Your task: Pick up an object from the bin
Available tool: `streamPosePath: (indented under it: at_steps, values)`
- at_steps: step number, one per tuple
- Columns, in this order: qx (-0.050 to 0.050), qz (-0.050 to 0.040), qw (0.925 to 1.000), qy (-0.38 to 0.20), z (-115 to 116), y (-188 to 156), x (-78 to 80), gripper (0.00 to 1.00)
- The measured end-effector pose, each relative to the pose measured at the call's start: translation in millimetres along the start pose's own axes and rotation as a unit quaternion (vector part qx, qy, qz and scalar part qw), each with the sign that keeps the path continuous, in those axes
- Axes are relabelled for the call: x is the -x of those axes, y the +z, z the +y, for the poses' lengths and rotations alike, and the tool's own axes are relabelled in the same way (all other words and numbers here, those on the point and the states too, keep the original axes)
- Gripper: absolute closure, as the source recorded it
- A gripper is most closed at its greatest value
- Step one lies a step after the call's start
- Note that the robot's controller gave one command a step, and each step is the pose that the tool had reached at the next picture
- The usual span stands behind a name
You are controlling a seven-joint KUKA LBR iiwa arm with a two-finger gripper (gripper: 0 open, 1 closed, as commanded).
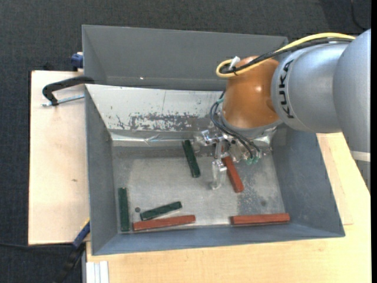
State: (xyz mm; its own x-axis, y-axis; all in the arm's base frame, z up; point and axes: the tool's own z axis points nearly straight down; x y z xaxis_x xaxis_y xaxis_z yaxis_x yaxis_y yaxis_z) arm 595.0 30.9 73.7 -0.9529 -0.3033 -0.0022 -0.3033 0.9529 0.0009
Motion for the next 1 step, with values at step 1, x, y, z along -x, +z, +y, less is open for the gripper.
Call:
streamPosePath:
  at_steps: [1]
  values:
    - [0.0,-0.0008,0.9998,0.021,97.3,2.7,16.2,1.0]
